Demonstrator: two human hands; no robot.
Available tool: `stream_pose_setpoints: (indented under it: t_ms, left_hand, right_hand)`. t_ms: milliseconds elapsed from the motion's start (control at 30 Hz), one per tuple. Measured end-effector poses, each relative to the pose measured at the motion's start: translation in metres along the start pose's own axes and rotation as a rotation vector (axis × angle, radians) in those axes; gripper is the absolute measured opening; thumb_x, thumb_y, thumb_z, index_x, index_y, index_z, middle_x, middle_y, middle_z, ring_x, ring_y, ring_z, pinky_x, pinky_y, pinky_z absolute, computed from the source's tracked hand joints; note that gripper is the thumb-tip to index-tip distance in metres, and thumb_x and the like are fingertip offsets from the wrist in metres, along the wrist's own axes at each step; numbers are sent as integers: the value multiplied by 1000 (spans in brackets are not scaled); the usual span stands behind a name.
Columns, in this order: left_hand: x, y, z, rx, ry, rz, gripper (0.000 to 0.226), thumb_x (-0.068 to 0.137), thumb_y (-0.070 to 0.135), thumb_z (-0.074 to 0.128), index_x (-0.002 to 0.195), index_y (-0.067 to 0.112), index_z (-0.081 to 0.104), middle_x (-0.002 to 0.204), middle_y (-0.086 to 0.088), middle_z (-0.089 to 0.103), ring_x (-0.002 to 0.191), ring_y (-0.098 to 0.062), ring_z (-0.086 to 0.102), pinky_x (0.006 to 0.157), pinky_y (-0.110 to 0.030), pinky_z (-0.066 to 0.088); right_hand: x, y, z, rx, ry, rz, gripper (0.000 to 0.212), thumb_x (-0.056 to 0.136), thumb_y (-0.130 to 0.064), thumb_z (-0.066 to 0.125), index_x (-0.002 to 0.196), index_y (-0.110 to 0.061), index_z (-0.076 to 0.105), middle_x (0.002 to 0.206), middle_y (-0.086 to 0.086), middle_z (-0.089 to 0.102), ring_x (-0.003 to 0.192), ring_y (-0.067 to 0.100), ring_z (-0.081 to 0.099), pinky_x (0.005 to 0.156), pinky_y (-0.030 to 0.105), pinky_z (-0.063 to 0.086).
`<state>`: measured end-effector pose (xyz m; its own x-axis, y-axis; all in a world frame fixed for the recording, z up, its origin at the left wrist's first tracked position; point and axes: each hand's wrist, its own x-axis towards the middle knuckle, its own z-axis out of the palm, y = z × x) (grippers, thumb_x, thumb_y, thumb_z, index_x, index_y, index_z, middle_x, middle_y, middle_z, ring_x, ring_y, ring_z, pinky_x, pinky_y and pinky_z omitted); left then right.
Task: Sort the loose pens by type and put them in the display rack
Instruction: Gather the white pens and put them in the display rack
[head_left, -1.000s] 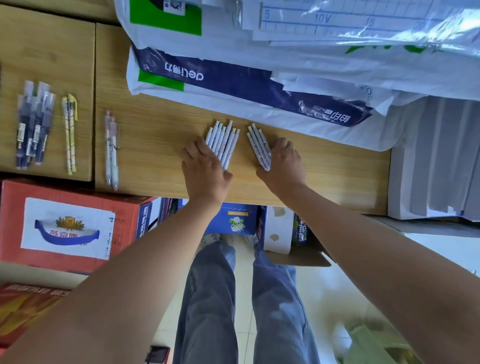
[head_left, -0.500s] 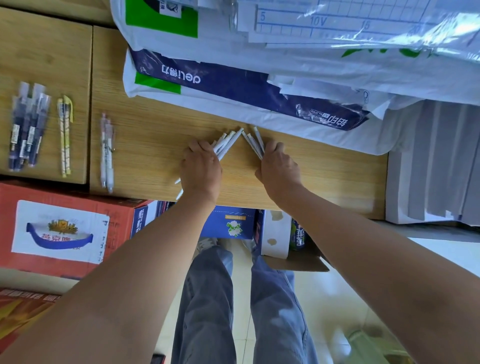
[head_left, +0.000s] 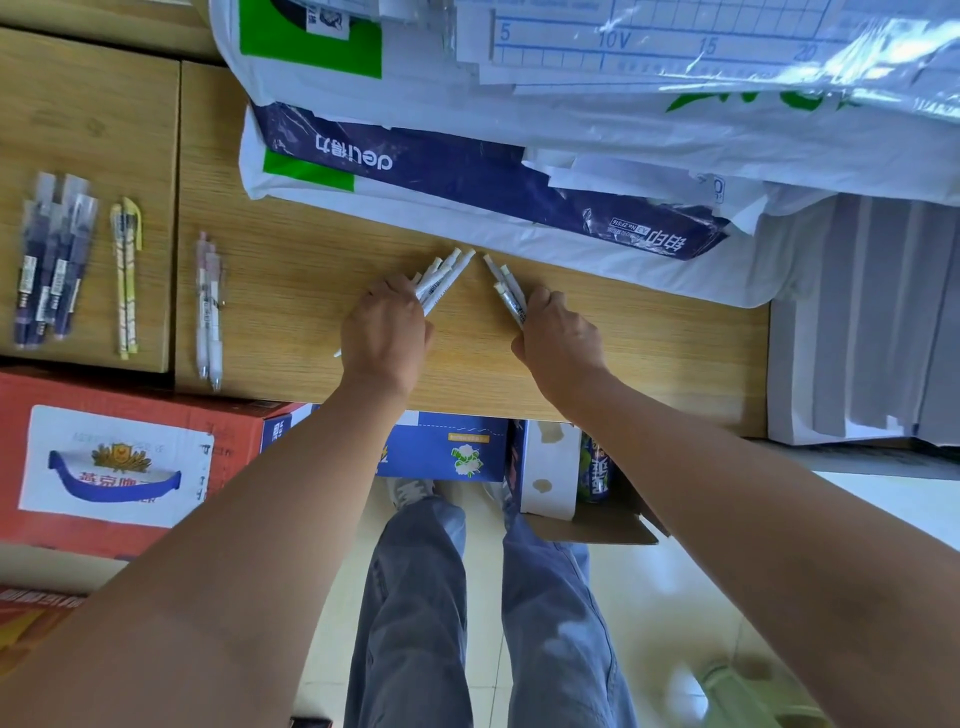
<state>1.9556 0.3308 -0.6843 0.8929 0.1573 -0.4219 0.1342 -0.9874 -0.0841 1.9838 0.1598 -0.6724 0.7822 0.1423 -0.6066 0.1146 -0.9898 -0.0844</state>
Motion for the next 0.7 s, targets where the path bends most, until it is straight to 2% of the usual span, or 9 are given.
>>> stream_pose_setpoints:
  t_ms: [67, 100, 167, 233, 333, 467, 567, 633, 700]
  left_hand:
    - [0, 1, -2, -113, -41, 2, 30, 86, 24, 63, 99, -1, 54, 84, -14, 63, 72, -26, 64, 51, -31, 44]
    - [0, 3, -2, -168, -58, 5, 31, 91, 24, 57, 106, -2, 51, 93, -16, 62, 81, -29, 64, 56, -33, 43]
    - [-2, 5, -1, -268, -41, 16, 33, 95, 25, 51, 112, -3, 49, 101, -18, 62, 89, -34, 63, 62, -34, 40]
    - [-8, 8, -2, -375, -48, -9, 32, 96, 24, 48, 112, -3, 48, 101, -19, 61, 87, -36, 62, 63, -35, 40]
    - [-16, 14, -12, -542, -98, -70, 28, 96, 22, 46, 111, -1, 47, 91, -16, 61, 73, -32, 58, 58, -34, 41]
    - [-28, 24, -38, -685, -158, -78, 26, 97, 20, 45, 111, -1, 46, 82, -10, 54, 66, -30, 52, 56, -32, 37]
    - [-44, 34, -65, -858, -203, -68, 24, 97, 22, 46, 109, 1, 47, 80, -11, 54, 63, -28, 51, 53, -35, 41]
    - [-59, 42, -87, -995, -225, -68, 22, 97, 25, 47, 106, 5, 47, 79, -12, 55, 60, -27, 52, 56, -42, 47]
    - [-76, 51, -113, -1109, -230, -75, 16, 98, 25, 47, 99, 8, 46, 70, -7, 53, 54, -26, 52, 54, -39, 46]
  right_hand:
    - [0, 1, 0, 24, -12, 6, 29, 96, -23, 50, 116, -5, 40, 111, 11, 50, 90, 32, 63, 63, 34, 40]
    - [-1, 1, 0, 53, -9, 10, 29, 95, -23, 50, 116, -5, 40, 111, 11, 51, 91, 32, 62, 64, 35, 39]
    - [-2, 5, -1, 147, 11, 13, 28, 95, -22, 50, 115, -4, 41, 108, 13, 52, 90, 33, 60, 66, 35, 37]
    - [-4, 11, -2, 278, 17, 24, 28, 95, -23, 50, 113, -3, 42, 102, 14, 54, 89, 34, 58, 67, 37, 38]
    - [-9, 23, -7, 566, -46, 49, 19, 95, -21, 48, 104, -6, 41, 85, 11, 61, 77, 30, 59, 63, 38, 46]
    - [-26, 37, -27, 798, -151, 78, 13, 97, -17, 44, 106, -8, 46, 75, 1, 58, 65, 15, 52, 53, 26, 37]
    - [-45, 45, -50, 927, -183, 80, 22, 99, -22, 44, 109, -7, 57, 76, 1, 58, 67, 15, 51, 60, 26, 38]
    - [-62, 50, -69, 981, -212, 58, 23, 98, -27, 46, 103, -9, 60, 73, 1, 58, 71, 20, 52, 70, 32, 41]
    - [-83, 55, -89, 1040, -236, 26, 21, 99, -30, 46, 93, -14, 58, 69, 1, 58, 72, 21, 51, 74, 34, 40]
